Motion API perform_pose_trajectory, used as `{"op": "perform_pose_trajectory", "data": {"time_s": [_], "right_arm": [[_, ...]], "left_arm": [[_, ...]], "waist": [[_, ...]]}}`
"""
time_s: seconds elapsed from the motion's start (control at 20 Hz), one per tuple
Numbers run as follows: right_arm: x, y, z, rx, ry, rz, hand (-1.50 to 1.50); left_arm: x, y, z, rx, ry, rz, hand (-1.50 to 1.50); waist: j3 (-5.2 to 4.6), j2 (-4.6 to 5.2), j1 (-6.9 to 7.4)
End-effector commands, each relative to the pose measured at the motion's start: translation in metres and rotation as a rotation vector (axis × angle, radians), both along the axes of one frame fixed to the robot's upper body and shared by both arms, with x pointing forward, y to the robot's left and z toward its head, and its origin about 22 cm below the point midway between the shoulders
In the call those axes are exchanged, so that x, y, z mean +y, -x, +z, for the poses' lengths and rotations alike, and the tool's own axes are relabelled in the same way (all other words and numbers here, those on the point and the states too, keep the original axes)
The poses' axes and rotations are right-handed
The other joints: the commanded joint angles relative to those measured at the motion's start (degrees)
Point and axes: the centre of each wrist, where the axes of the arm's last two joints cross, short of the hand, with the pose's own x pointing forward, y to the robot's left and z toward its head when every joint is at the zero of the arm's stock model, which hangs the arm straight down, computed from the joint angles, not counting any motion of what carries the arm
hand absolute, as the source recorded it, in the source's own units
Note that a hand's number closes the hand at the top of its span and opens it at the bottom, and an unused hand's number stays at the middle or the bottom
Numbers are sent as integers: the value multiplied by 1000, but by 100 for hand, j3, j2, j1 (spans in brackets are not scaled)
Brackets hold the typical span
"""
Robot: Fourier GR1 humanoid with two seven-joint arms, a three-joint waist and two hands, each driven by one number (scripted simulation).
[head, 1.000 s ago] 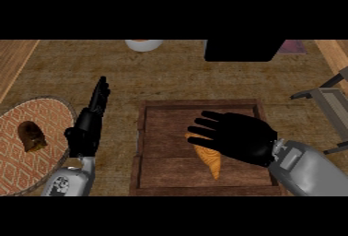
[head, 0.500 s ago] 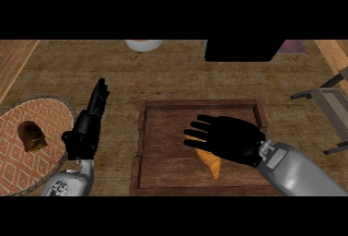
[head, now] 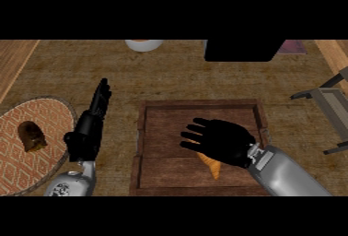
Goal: Pick the croissant from the tray and place it in the tiered basket
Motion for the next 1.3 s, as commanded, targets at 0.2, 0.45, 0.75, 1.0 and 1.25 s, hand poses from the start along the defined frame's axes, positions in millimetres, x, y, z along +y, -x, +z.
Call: {"op": "perform_pose_trajectory", "data": {"time_s": [0.2,0.45,0.75,1.0,1.25], "right_arm": [[7,-16,-13,61,0,-1,-150],[18,-1,-9,53,14,7,-150],[14,-7,-34,98,-1,-2,-150],[28,-5,-57,97,-48,-34,-150],[20,-1,-69,20,-142,16,150]], "left_arm": [[17,-6,5,-10,-3,6,0],[13,-2,-16,-21,-18,20,0],[18,1,-9,-6,-14,8,0],[13,-4,-23,13,-13,-11,0],[3,7,-7,-21,-11,0,0]], "waist": [[0,0,2],[-1,-1,-14],[0,1,-3],[0,8,2],[2,2,12]]}}
